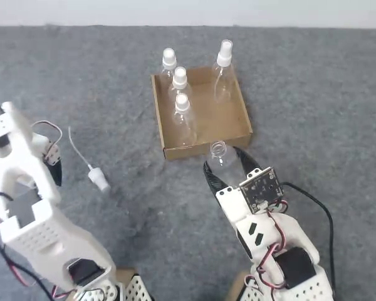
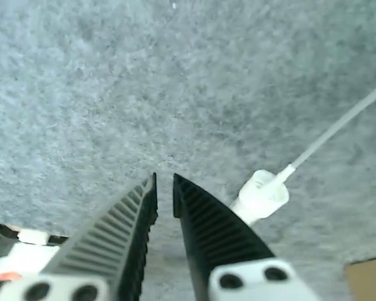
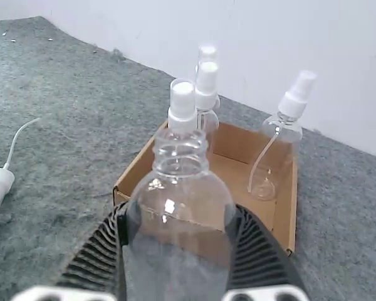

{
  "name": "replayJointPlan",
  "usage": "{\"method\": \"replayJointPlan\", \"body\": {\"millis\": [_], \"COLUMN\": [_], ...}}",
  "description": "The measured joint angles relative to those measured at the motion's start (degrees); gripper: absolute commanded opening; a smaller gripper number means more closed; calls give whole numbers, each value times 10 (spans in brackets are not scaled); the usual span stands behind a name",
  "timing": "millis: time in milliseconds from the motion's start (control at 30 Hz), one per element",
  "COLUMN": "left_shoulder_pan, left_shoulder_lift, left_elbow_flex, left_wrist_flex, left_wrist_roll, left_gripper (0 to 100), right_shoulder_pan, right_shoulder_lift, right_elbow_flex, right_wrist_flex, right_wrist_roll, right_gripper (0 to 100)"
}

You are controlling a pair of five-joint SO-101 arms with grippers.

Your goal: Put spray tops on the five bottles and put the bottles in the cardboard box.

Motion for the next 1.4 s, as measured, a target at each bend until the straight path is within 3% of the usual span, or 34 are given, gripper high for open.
{"method": "replayJointPlan", "body": {"millis": [333, 567, 833, 1167, 1400], "left_shoulder_pan": [0, 1, 0, 21, 43], "left_shoulder_lift": [-133, -171, -171, -171, -171], "left_elbow_flex": [-2, -2, -2, -2, -2], "left_wrist_flex": [0, 1, -5, -69, -69], "left_wrist_roll": [-134, -300, -564, -905, -1091], "left_gripper": [36, 36, 40, 47, 220], "right_shoulder_pan": [0, 0, 0, 0, 0], "right_shoulder_lift": [0, 0, 0, 0, 0], "right_elbow_flex": [0, 0, 0, 0, 0], "right_wrist_flex": [0, 0, 0, 0, 0], "right_wrist_roll": [0, 0, 0, 0, 0], "right_gripper": [8, 8, 8, 7, 7]}}
